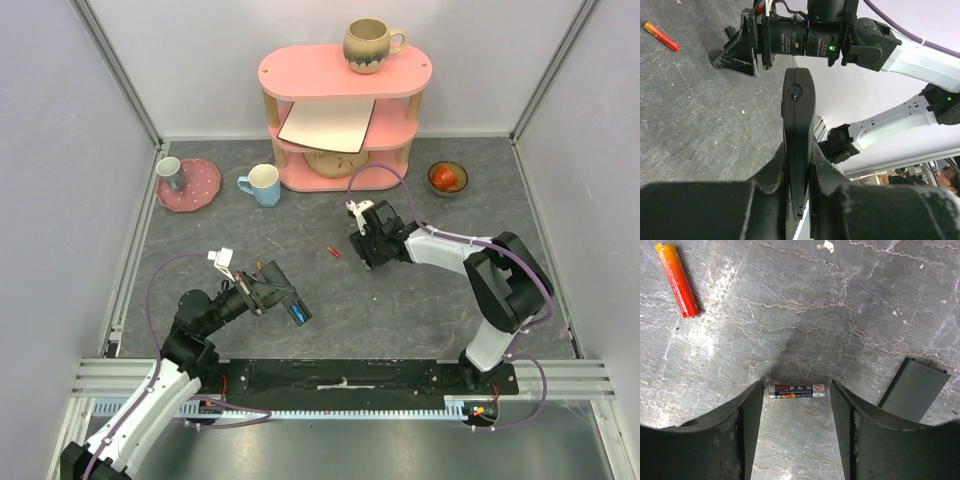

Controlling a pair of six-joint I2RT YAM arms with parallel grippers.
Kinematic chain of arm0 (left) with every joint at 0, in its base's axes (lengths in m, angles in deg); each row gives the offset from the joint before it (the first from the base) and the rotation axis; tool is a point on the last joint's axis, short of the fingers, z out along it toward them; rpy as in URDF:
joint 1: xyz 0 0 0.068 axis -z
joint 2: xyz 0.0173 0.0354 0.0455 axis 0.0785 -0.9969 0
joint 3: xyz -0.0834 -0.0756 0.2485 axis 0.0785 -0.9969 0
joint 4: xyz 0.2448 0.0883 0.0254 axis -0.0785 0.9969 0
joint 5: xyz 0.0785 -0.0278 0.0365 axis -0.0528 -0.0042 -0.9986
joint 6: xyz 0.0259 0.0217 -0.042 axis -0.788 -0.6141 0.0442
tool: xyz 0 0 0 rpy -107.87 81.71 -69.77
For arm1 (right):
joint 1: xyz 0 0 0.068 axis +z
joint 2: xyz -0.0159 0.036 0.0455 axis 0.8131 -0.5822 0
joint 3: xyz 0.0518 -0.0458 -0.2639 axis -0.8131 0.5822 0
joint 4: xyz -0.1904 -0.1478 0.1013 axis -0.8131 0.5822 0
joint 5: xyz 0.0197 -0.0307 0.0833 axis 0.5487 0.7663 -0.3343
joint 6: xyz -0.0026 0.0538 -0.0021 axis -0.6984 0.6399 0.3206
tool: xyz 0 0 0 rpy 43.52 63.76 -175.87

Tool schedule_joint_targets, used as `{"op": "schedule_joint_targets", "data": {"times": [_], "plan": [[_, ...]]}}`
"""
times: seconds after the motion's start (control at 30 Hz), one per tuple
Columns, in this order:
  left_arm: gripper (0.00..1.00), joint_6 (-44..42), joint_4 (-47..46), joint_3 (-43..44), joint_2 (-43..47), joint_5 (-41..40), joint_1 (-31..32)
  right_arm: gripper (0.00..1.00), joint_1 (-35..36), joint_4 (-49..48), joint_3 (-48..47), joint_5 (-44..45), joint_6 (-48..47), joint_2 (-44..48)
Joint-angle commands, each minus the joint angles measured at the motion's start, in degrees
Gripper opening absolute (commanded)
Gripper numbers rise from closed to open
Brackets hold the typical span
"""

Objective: Load the batteries into the remote control

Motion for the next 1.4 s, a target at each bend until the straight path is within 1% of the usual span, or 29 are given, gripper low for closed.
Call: {"op": "schedule_joint_targets", "data": {"times": [0.0, 0.4, 0.43, 0.5, 0.53, 0.63, 0.67, 0.7, 0.77, 0.8, 0.83, 0.9, 0.93, 1.0, 1.03, 1.07, 1.13, 1.27, 1.37], "plan": [[0.02, -0.9, -1.3, -1.6, 0.0, 0.3, -0.2, 0.62, -1.0, -0.4, -0.3, -1.9, -0.7, -1.6], [0.02, -0.6, -1.3, -2.2, 0.4, 0.6, -0.2, 0.49, -1.7, -1.2, 1.3, -3.7, 1.8, -1.1], [0.02, -0.6, -1.3, -2.2, 0.4, 0.6, -0.2, 0.45, -1.8, -1.3, 1.4, -3.6, 2.4, -1.0], [0.02, -0.6, -1.3, -2.2, 0.4, 0.6, -0.1, 0.42, -1.8, -1.4, 1.4, -3.6, 4.6, -0.5], [0.02, -0.6, -1.3, -2.2, 0.4, 0.6, -0.2, 0.39, -1.8, -1.5, 1.4, -3.6, 5.8, -0.2], [0.02, -0.6, -1.4, -2.3, 0.4, 0.4, -0.1, 0.33, -1.8, -2.7, 1.8, -0.9, 13.8, 2.7], [0.02, -0.6, -1.4, -2.3, 0.4, 0.4, -0.2, 0.33, -1.9, -2.9, 2.0, -0.1, 17.3, 3.7], [0.02, -0.6, -1.4, -2.2, 0.6, 0.3, -0.2, 0.33, -1.8, -3.2, 2.3, 0.9, 23.2, 5.9], [0.02, -0.6, -1.4, -2.2, 0.5, 0.2, -0.2, 0.32, -1.9, -3.6, 3.3, 3.4, 30.4, 7.8], [0.02, -0.6, -1.5, -2.1, 0.5, 0.1, -0.1, 0.32, -1.8, -4.4, 3.9, 3.8, 37.1, 9.5], [0.02, -0.6, -1.5, -2.0, 0.4, 0.1, -0.2, 0.34, -1.8, -4.7, 5.1, 4.5, 40.6, 10.1], [0.02, -0.5, -1.6, -2.0, 0.4, 0.1, -0.1, 0.33, -1.8, -5.0, 6.0, 6.0, 46.9, 11.0], [0.02, -0.5, -1.7, -2.0, 0.3, 0.1, -0.1, 0.32, -1.9, -5.2, 7.1, 6.7, 52.5, 11.3], [0.02, -0.2, -1.7, -2.2, 0.4, 0.1, -0.1, 0.29, -1.9, -5.6, 8.4, 9.8, 58.2, 12.2], [0.02, -0.1, -1.8, -2.2, 0.5, 0.2, -0.2, 0.26, -1.5, -5.5, 9.4, 11.3, 62.5, 12.5], [0.02, -0.1, -1.8, -2.2, 0.6, 0.2, -0.2, 0.21, -1.4, -4.4, 9.6, 12.6, 64.3, 12.8], [0.02, 0.2, -1.7, -2.3, 1.1, 0.2, -0.2, 0.2, -1.2, -3.1, 9.3, 16.1, 66.9, 12.4], [0.02, 0.3, -1.7, -2.3, 1.1, 0.0, -0.2, 0.23, -1.0, 1.7, 7.1, 17.5, 71.9, 8.0], [0.02, 0.4, -1.7, -2.3, 1.2, 0.1, -0.2, 0.24, -0.6, 5.2, 5.0, 18.4, 73.5, 5.6]]}}
